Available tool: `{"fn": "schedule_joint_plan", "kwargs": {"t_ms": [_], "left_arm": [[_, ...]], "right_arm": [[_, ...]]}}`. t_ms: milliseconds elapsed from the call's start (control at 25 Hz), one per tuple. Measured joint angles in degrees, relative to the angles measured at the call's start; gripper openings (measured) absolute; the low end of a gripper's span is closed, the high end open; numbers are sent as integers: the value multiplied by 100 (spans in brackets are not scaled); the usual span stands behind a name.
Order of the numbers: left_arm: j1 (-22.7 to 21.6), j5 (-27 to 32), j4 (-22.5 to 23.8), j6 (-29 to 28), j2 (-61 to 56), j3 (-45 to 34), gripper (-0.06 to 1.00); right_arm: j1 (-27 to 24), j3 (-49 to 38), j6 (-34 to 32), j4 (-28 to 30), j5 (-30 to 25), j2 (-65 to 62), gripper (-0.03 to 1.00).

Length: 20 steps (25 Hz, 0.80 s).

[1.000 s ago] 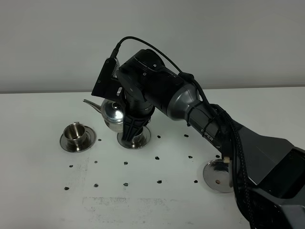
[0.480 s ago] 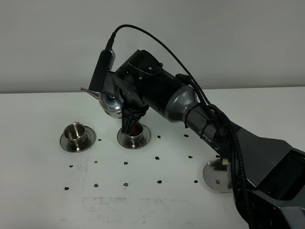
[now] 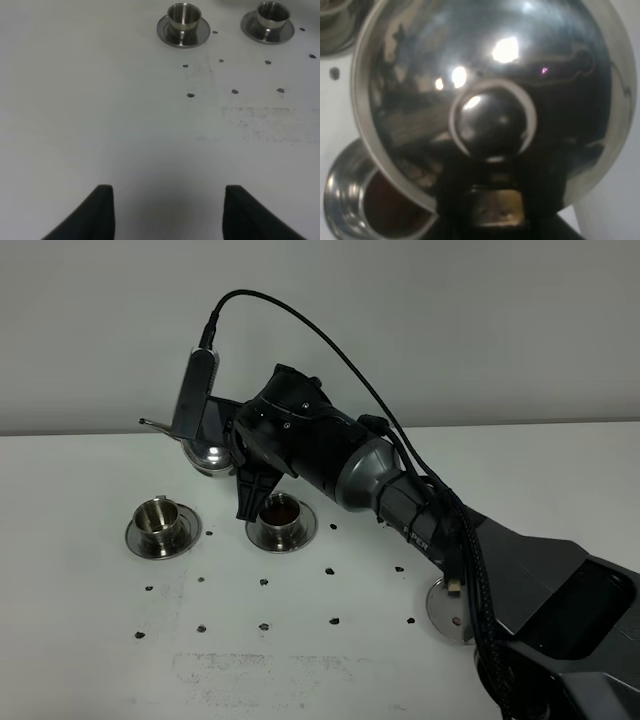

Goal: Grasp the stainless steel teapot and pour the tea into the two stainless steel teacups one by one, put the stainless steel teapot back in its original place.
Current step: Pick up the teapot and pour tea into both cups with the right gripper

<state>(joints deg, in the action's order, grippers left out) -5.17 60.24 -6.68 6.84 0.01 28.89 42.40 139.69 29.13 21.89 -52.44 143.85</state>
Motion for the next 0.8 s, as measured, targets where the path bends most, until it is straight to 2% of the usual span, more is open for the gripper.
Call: {"fn": "schedule_joint_plan", "kwargs": {"t_ms": [440, 800], "left_arm": [[0, 0, 0, 0, 0, 0, 54], [0, 0, 0, 0, 0, 0, 54]], "right_arm": [[0, 0, 265, 2, 722, 320, 21], [-49, 0, 505, -3, 914, 565, 21]]}}
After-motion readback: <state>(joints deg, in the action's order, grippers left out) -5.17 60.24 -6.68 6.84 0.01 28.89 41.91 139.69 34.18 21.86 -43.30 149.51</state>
